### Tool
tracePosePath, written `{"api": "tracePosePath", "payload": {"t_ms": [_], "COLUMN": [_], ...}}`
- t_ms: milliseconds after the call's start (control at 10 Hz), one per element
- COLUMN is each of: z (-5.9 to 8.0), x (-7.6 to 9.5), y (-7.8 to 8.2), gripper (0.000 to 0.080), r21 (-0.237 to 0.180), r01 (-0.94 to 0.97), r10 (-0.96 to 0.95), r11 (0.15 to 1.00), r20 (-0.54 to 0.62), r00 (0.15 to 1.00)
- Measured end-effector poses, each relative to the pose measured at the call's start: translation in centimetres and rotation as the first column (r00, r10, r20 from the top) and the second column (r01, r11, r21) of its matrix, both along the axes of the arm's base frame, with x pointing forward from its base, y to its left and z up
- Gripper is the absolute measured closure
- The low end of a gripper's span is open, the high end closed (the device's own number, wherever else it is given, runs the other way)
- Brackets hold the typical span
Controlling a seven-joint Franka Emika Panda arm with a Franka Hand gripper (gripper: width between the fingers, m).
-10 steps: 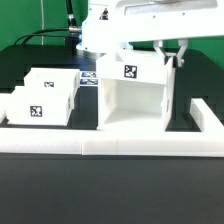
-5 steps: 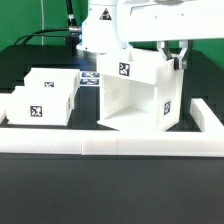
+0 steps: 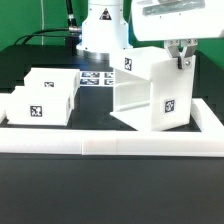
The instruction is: Assemble drawer
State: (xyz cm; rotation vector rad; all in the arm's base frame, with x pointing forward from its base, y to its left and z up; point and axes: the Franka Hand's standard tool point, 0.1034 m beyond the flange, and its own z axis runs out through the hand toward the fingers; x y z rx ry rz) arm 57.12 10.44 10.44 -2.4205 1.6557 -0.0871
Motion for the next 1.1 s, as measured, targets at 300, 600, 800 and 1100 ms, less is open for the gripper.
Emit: {"api": "tracePosePath", "payload": {"t_ms": [300,600,800,1100], "z": [-0.3,-0.2,-0.3,-0.3], "x": [0.9,2.9,4.7,7.1], "y": [0.4,-0.3,-0.7,-0.2], "gripper": [0.0752,0.0752,0.0752,0.0751], "r21": [0.054,0.06,0.063,0.077], "r01": [0.215,0.235,0.243,0.266], "r10": [-0.213,-0.231,-0.239,-0.263], "r11": [0.975,0.97,0.968,0.961], "r20": [-0.044,-0.063,-0.056,-0.051], "r00": [0.976,0.971,0.969,0.964]}}
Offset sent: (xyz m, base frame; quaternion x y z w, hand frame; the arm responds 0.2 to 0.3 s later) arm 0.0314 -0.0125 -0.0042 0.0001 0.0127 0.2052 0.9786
